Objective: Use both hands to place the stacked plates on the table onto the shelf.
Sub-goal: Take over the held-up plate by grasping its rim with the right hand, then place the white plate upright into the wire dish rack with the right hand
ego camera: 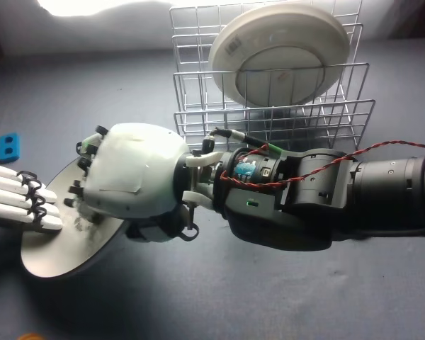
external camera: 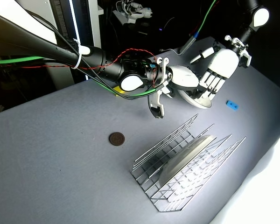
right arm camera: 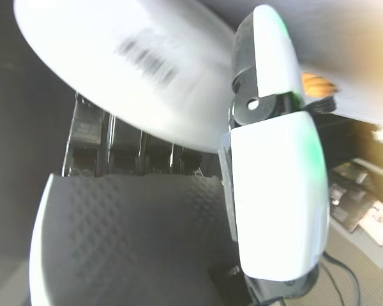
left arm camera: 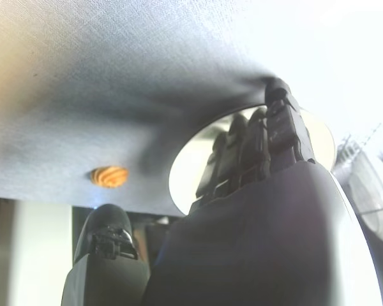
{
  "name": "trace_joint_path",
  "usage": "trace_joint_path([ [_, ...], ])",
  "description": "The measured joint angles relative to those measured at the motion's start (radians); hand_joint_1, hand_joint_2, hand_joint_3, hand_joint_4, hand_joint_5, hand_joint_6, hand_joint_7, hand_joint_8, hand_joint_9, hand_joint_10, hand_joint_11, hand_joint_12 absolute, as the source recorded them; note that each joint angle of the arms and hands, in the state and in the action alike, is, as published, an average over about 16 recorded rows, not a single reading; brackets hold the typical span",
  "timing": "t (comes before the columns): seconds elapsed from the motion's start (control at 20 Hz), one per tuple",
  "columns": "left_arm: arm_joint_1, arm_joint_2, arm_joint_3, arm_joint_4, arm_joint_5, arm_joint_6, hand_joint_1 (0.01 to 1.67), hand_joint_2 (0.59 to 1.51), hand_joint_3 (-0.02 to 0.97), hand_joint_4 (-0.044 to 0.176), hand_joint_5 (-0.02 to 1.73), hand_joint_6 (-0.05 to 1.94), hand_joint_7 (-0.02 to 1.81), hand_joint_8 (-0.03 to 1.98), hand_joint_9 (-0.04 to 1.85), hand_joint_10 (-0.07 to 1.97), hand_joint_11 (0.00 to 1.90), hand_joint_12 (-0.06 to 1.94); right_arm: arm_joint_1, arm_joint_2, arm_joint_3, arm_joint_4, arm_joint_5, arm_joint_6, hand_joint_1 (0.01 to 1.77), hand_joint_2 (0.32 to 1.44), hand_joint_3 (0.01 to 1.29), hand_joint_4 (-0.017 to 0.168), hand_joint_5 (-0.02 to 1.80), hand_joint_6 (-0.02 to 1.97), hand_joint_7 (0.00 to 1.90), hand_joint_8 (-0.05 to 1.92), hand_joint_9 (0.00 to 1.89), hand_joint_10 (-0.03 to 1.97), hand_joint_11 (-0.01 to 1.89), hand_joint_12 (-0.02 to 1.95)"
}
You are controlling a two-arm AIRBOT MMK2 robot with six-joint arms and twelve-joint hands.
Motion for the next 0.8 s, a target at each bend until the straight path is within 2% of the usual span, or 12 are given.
trace_joint_path([
  [0.35, -0.056, 0.0, 0.003, 0.032, -0.007, -0.008, 0.02, 1.114, 0.017, -0.004, -0.01, -0.02, 0.0, -0.01, -0.02, -0.06, 0.03, 0.03, -0.004, -0.007, 0.009, -0.002, 0.038, 0.009, 1.2, 0.96, 0.01, -0.002, 0.95, 0.47, 1.02, 0.49, 1.05, 0.76, 0.78, 1.27],
  [0.6, -0.149, 0.016, 0.005, 0.055, -0.015, -0.026, 0.02, 1.118, 0.017, -0.001, -0.01, 0.0, 0.0, -0.01, -0.01, -0.06, 0.02, 0.02, -0.006, -0.006, 0.009, -0.001, 0.046, 0.018, 1.22, 0.95, 0.01, -0.007, 0.95, 0.57, 1.04, 0.55, 1.07, 0.96, 0.89, 1.22],
  [0.8, -0.242, 0.039, 0.005, 0.071, -0.031, -0.052, 0.02, 1.119, 0.017, 0.001, 0.0, 0.01, 0.01, -0.01, 0.0, -0.06, 0.02, 0.01, -0.008, -0.003, 0.008, 0.001, 0.049, 0.028, 1.23, 0.95, 0.01, -0.007, 0.94, 0.6, 1.04, 0.55, 1.08, 0.96, 0.92, 1.2],
])
